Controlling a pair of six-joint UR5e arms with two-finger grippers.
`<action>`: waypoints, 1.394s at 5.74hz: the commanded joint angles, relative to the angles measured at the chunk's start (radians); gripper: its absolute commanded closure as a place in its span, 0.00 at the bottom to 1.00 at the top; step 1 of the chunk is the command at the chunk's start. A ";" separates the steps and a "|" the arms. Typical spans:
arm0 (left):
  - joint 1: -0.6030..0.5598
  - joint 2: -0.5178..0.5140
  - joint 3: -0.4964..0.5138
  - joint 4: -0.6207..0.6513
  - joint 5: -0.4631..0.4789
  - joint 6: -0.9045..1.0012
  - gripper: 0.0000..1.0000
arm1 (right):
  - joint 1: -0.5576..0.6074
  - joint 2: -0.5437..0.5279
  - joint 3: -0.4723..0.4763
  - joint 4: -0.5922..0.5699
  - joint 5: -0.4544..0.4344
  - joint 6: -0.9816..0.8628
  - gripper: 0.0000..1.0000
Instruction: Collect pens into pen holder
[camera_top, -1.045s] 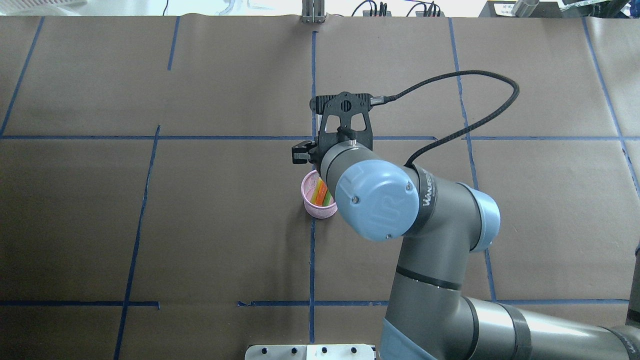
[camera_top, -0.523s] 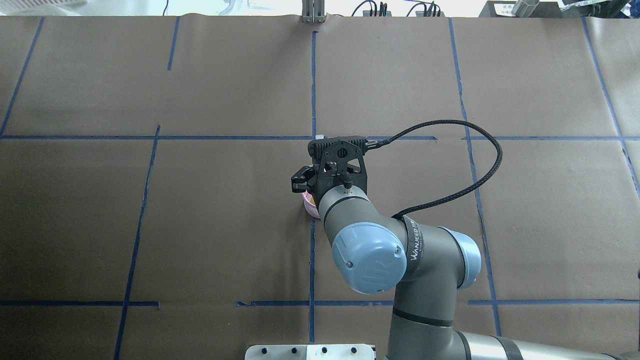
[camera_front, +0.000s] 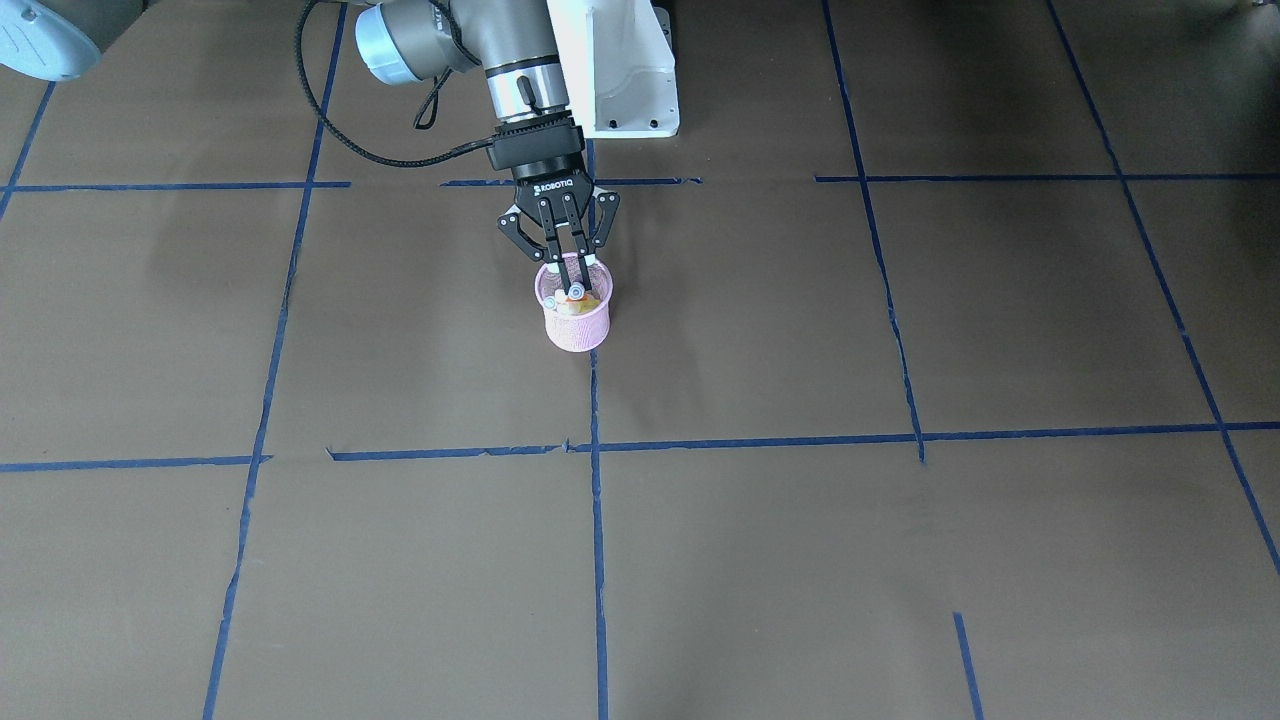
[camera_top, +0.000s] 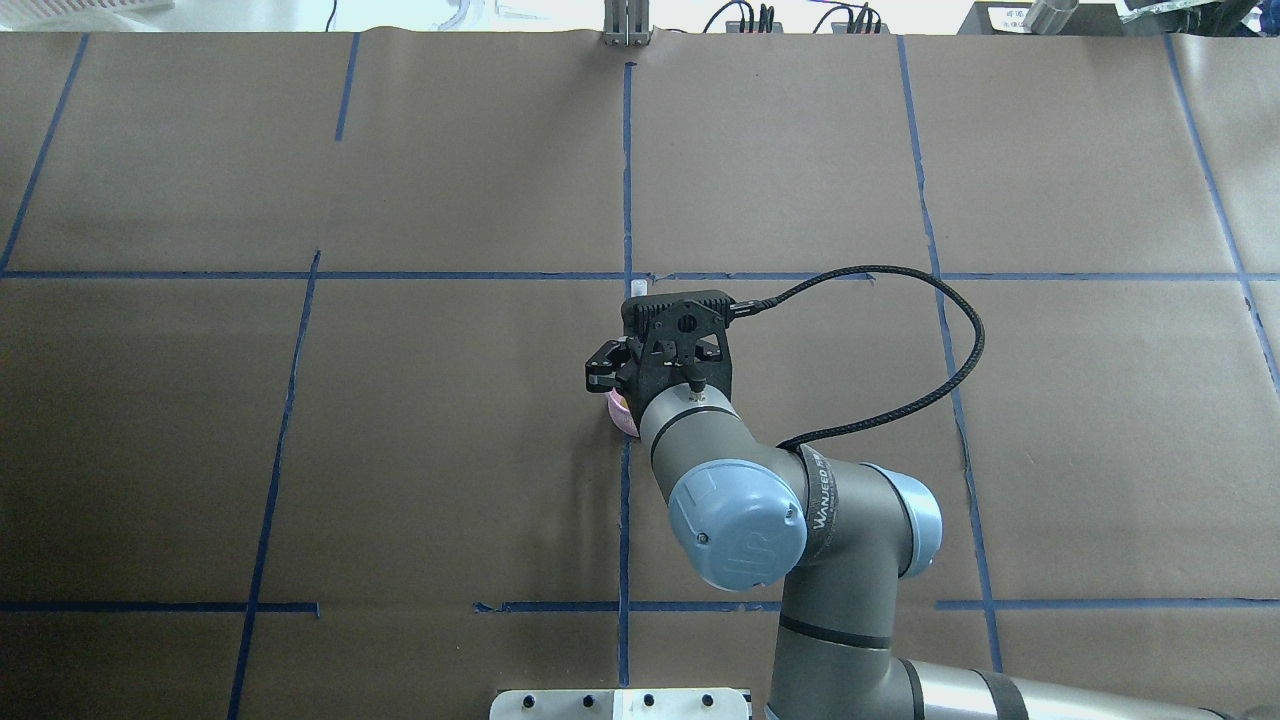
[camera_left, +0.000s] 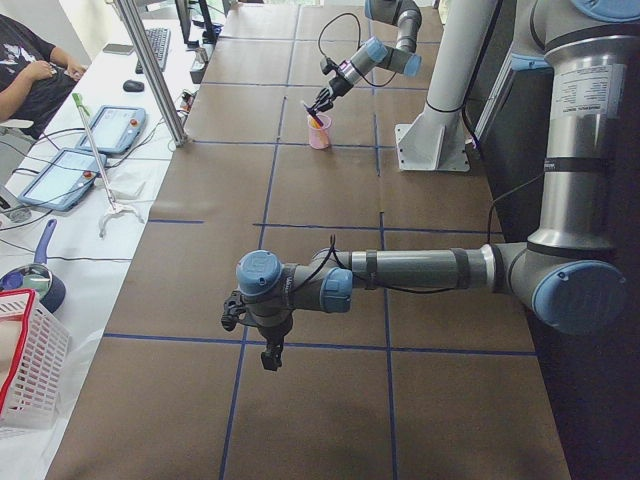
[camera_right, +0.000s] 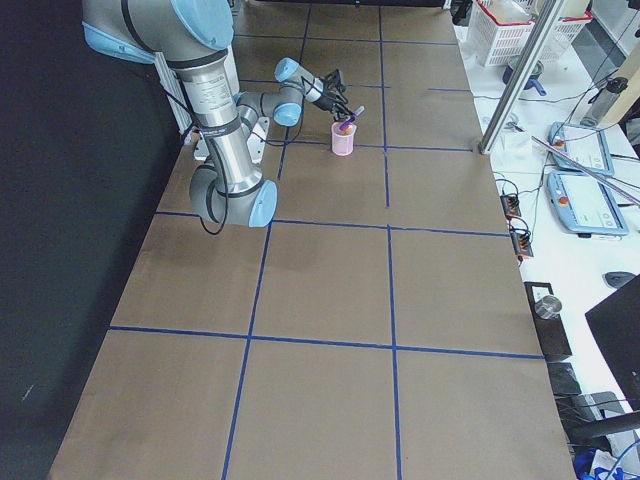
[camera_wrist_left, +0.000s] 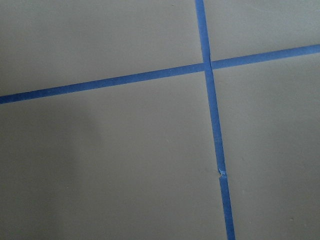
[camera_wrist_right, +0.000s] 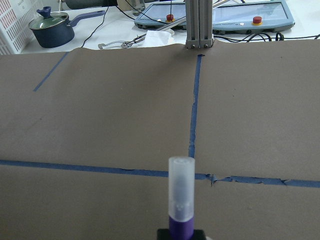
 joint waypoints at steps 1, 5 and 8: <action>0.001 -0.002 0.000 0.000 0.000 0.000 0.00 | 0.000 0.008 0.000 0.001 -0.001 0.004 0.01; 0.002 -0.002 0.000 0.002 -0.002 0.000 0.00 | 0.090 0.022 0.212 -0.250 0.205 -0.002 0.00; 0.005 -0.005 0.007 0.000 -0.002 0.002 0.00 | 0.424 -0.014 0.278 -0.570 0.820 -0.156 0.00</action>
